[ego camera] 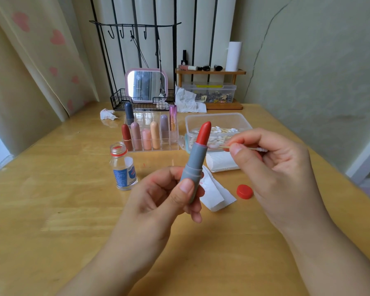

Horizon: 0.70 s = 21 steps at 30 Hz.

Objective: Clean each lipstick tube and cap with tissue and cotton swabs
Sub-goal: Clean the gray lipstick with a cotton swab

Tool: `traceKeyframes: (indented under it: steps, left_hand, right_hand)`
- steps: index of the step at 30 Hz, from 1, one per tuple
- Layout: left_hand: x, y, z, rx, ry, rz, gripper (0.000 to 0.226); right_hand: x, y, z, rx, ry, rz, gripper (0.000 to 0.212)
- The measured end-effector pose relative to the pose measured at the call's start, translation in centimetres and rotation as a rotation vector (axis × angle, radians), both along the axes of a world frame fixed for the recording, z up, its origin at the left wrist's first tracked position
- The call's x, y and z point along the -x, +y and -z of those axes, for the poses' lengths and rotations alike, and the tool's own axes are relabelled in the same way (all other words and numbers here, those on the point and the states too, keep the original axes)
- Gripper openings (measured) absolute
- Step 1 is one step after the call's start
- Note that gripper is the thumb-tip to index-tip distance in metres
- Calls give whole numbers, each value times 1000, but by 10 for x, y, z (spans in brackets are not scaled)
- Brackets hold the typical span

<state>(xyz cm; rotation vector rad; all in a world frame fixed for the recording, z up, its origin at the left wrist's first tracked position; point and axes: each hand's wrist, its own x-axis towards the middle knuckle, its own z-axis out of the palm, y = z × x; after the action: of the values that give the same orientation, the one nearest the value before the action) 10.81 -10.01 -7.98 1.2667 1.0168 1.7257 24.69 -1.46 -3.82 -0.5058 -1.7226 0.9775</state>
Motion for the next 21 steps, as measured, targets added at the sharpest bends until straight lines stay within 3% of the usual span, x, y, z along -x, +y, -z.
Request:
traceKeyframes:
  steps: [7, 21]
  left_hand:
    - [0, 0, 1, 7, -42, 61, 27]
    - [2, 1, 3, -1, -103, 158, 39]
  right_hand:
    - [0, -4, -2, 22, 4, -57, 4]
    - [0, -1, 0, 4, 11, -75, 12]
